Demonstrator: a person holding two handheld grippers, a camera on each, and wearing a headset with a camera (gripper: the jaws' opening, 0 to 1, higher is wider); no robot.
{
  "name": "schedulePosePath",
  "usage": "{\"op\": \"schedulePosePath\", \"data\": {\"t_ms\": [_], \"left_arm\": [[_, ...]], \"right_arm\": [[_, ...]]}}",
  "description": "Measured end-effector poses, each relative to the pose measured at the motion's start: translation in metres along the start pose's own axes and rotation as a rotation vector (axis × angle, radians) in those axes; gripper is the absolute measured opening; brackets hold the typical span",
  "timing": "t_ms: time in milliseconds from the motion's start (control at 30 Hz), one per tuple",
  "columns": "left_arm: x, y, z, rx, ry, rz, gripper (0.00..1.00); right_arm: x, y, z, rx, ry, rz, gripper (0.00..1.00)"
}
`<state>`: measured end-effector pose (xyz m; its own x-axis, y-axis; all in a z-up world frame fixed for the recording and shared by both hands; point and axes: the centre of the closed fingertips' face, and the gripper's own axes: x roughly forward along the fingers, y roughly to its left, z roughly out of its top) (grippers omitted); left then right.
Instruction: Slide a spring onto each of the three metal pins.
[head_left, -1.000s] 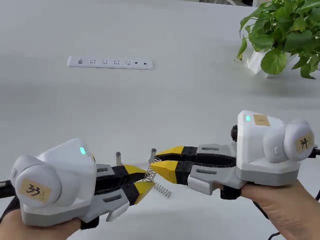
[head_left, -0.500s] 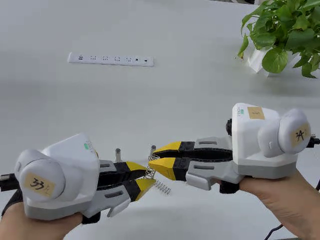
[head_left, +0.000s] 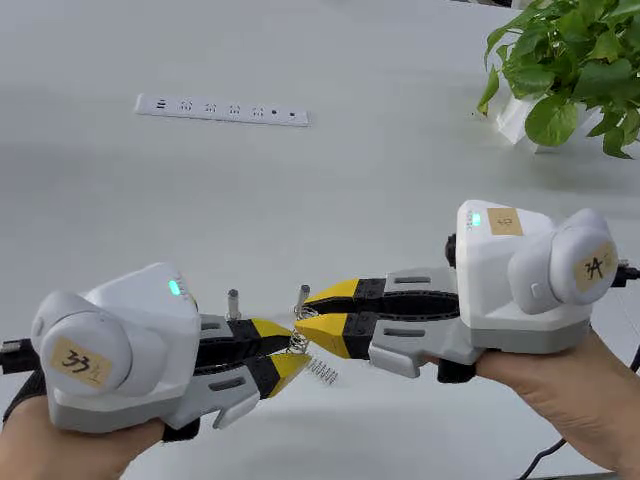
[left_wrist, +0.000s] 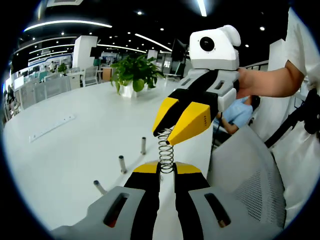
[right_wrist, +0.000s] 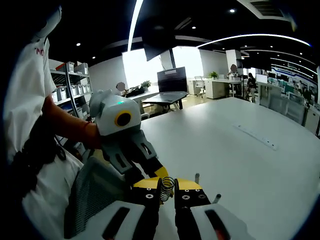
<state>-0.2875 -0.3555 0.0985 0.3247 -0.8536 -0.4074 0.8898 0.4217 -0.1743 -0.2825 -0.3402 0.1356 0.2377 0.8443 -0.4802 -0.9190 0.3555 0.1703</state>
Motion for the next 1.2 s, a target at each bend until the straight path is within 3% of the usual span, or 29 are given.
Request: {"op": "schedulePosePath", "data": {"t_ms": [233,333,400,500,900,1200], "left_arm": [[-0.001,-0.001,0.001,0.023,-0.007,-0.001,0.06],[-0.001,-0.001,0.001,0.028,-0.004,-0.002,0.06],[0.000,-0.002,0.000,0.034,-0.002,-0.005,0.06],[0.000,-0.003,0.000,0.047,0.002,-0.010,0.06],[0.002,-0.005,0.001,0.061,0.000,-0.020,0.06],[0.003,-0.007,0.002,0.081,-0.004,-0.032,0.06]], "right_arm": [[0.000,0.003,0.002,-0.029,0.033,0.038,0.07],[-0.001,0.006,0.001,-0.038,0.063,0.069,0.13],[-0.002,0.007,0.001,-0.063,0.094,0.084,0.18],[-0.005,0.006,0.002,-0.123,0.139,0.110,0.17],[-0.003,0.017,-0.012,-0.343,0.408,0.311,0.16],[-0.001,0.016,-0.018,-0.447,0.540,0.387,0.13]]}}
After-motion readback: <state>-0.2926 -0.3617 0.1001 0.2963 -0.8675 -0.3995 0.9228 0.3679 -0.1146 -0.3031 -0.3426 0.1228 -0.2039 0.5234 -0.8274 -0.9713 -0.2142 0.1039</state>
